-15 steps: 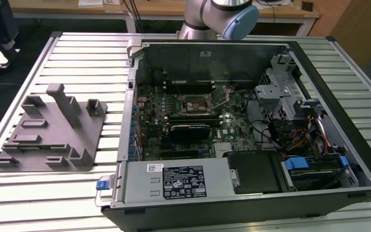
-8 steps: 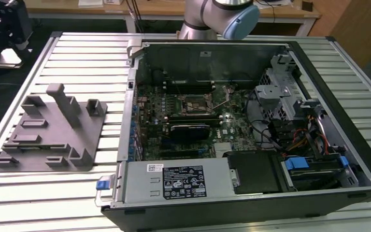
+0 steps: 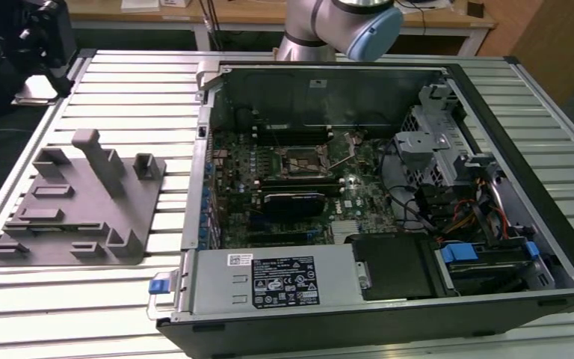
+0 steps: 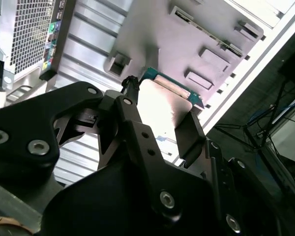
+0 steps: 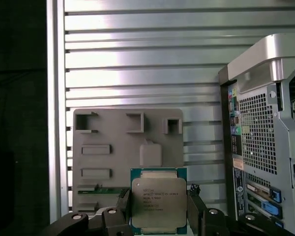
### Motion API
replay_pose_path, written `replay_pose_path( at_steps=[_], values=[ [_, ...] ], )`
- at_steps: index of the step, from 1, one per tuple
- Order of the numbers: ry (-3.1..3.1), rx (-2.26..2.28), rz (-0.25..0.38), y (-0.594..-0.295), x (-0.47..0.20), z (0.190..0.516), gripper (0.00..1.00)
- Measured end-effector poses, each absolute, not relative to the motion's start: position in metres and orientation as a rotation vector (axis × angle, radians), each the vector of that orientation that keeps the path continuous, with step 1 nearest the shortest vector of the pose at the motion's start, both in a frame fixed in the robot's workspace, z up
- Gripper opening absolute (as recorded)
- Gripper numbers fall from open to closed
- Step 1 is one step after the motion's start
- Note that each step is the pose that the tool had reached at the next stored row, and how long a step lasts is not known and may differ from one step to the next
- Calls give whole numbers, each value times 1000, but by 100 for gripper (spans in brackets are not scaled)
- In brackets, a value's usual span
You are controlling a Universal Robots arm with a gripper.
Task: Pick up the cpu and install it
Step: 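Pick up the cpu and move it towards the insertion slot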
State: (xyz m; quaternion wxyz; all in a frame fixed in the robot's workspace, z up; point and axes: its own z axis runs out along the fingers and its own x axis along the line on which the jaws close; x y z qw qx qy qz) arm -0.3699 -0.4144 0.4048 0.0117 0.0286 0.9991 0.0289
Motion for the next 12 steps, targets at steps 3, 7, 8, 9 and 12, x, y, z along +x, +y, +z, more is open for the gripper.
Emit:
replay_pose_path(
  at_steps=[3,7,8,9,12],
  values=[
    [3116,89,90,-414,-360,405,54],
    [3116,89,90,-414,-347,405,54],
    [3116,89,90,-414,-344,405,54],
    [3117,89,90,-414,-340,405,54],
    [3117,89,90,-414,-331,405,54]
  ],
)
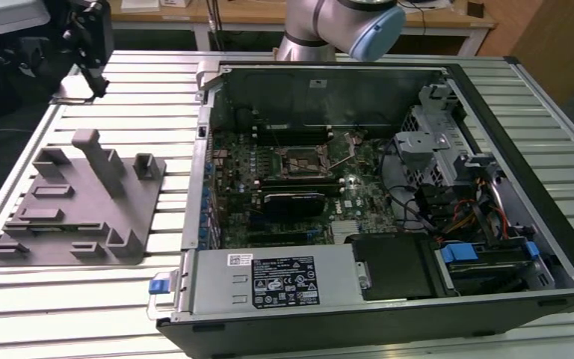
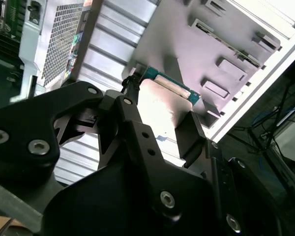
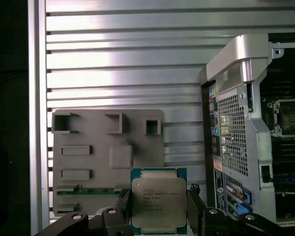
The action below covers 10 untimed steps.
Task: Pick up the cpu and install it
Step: 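Pick up the cpu and move it towards the insertion slot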
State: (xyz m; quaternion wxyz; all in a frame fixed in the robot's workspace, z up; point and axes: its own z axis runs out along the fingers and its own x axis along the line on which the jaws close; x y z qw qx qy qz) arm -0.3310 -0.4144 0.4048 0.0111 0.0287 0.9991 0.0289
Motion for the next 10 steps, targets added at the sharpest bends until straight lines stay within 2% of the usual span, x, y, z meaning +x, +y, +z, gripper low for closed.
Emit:
replay_pose_path(
  at_steps=[10],
  values=[
    [3118,89,90,-414,-300,405,54]
  ],
)
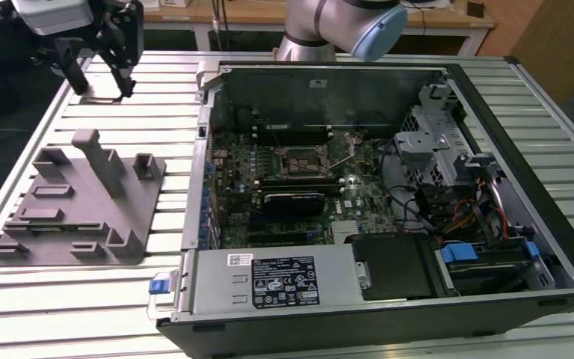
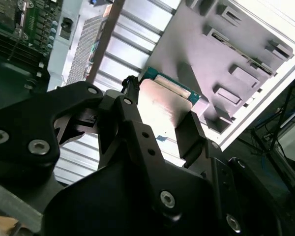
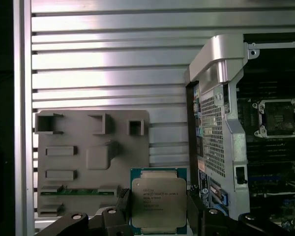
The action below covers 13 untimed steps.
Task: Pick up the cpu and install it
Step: 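Pick up the cpu and move it towards the insertion slot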
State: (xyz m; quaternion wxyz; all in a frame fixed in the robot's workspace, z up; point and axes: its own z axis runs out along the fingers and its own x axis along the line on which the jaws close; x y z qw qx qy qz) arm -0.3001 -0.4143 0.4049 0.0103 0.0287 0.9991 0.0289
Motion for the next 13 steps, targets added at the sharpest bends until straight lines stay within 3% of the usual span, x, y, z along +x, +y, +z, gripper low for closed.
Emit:
replay_pose_path(
  at_steps=[13],
  values=[
    [3121,90,90,-414,-257,405,54]
  ],
)
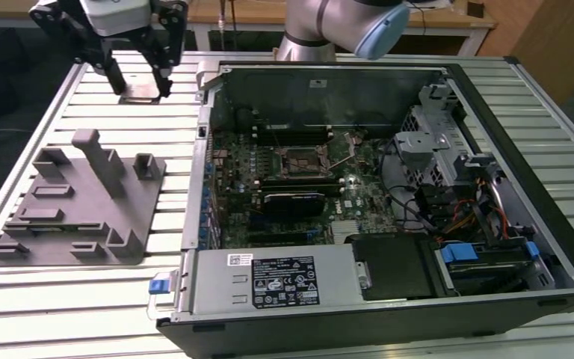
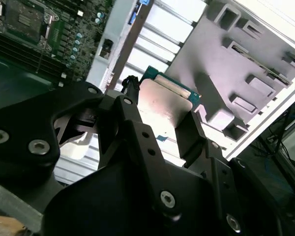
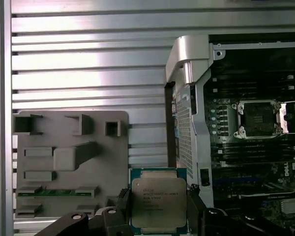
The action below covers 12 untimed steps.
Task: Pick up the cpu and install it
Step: 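Pick up the cpu and move it towards the insertion slot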
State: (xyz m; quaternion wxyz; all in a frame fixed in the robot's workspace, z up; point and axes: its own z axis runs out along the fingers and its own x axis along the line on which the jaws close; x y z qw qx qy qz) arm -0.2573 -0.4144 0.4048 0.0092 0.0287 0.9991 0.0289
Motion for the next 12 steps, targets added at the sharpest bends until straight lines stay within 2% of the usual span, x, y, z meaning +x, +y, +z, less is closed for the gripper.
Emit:
replay_pose_path(
  at_steps=[12],
  values=[
    [3123,90,90,-414,-218,405,54]
  ],
)
